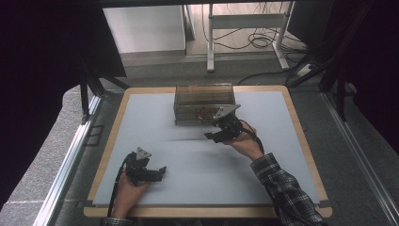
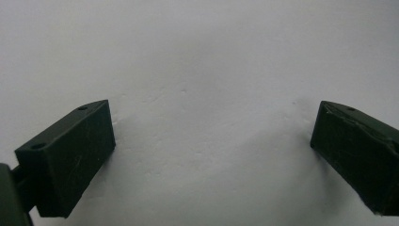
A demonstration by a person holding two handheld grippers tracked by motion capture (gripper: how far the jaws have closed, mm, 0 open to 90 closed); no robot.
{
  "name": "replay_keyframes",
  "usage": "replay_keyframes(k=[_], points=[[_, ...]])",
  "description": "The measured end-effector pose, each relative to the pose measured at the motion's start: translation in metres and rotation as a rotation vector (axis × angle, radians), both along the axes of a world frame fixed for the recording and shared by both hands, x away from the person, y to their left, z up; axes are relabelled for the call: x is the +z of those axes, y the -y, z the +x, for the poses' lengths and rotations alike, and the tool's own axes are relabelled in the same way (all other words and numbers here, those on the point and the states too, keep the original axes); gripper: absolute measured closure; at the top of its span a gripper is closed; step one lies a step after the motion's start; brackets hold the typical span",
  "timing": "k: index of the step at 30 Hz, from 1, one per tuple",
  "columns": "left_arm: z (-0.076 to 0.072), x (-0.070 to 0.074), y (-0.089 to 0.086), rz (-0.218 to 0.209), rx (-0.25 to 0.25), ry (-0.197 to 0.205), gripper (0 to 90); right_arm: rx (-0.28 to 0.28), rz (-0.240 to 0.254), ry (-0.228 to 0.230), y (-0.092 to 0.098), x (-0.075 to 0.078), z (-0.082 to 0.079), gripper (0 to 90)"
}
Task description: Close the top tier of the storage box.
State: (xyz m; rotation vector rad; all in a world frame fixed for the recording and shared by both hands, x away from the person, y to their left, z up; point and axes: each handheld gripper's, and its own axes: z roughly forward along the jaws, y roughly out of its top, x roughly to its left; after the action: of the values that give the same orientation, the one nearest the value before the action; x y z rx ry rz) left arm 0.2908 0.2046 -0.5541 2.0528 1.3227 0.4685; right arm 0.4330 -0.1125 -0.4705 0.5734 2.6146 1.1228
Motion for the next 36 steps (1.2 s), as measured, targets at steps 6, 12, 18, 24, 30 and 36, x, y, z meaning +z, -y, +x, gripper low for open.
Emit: replay_keyframes(k=[6,12,18,24,30,36], points=[[0.000,0.000,0.000,0.000,0.000,0.000,0.4,-0.002,0.000,0.003,-0.002,0.000,0.002,38.1],[0.000,0.000,0.000,0.000,0.000,0.000,0.4,-0.006,0.004,0.006,-0.003,0.001,0.004,38.1],[0.000,0.000,0.000,0.000,0.001,0.000,0.4,-0.012,0.002,0.005,-0.003,0.001,0.007,37.9],[0.000,0.000,0.000,0.000,0.001,0.000,0.4,-0.016,0.002,0.006,-0.003,0.001,0.009,37.9],[0.000,0.000,0.000,0.000,0.002,-0.001,0.4,-0.017,-0.003,0.011,-0.004,0.001,0.011,37.9],[0.000,0.000,0.000,-0.002,0.003,-0.002,0.4,-0.024,-0.001,0.010,-0.004,0.000,0.013,37.9]])
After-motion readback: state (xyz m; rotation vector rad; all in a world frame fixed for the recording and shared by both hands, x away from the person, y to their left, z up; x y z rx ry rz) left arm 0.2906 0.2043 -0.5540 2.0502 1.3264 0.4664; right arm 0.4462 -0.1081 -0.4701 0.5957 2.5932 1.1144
